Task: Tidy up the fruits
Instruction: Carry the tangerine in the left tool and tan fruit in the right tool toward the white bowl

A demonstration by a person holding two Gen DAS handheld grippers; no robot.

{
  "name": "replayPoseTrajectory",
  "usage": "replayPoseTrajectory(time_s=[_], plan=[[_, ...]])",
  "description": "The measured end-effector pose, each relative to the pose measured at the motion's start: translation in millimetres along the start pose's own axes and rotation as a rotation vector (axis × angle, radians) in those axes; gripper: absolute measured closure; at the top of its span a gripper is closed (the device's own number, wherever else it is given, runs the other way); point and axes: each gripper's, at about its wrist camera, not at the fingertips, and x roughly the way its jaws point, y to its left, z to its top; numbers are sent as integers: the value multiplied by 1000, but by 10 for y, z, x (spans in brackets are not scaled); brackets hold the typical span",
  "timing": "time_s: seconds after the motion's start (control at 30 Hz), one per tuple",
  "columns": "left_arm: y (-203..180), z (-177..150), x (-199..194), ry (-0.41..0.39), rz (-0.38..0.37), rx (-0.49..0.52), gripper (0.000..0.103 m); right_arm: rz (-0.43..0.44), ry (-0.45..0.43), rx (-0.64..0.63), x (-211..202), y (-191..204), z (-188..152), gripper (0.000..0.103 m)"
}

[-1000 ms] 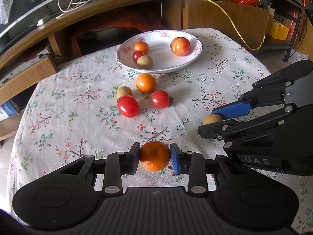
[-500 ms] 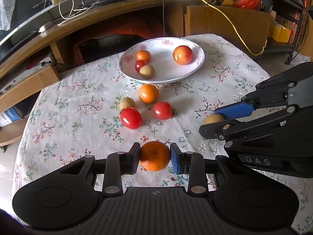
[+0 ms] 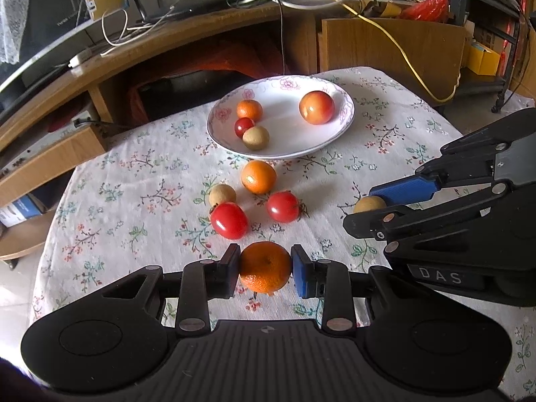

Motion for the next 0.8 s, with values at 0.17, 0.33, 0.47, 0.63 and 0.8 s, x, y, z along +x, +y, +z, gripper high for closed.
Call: replayPoseTrajectory(time_s=[0.17,0.33,0.47,0.63,0.8], plan=[[3,58,10,-12,12,6,63,-9,-11,6,1,-20,43,76],[8,122,37,-25,25,10,63,-18,-25,15,-2,-58,97,76],[20,179,62,-32,31,6,63,-26,-34,21,3,-92,140,76],[27,251,90,-40,40,6,64,-33,-45,32,20,-138,200,76],[42,328,133,-46,44,8,64,-41,-54,47,42,-195,259,76]])
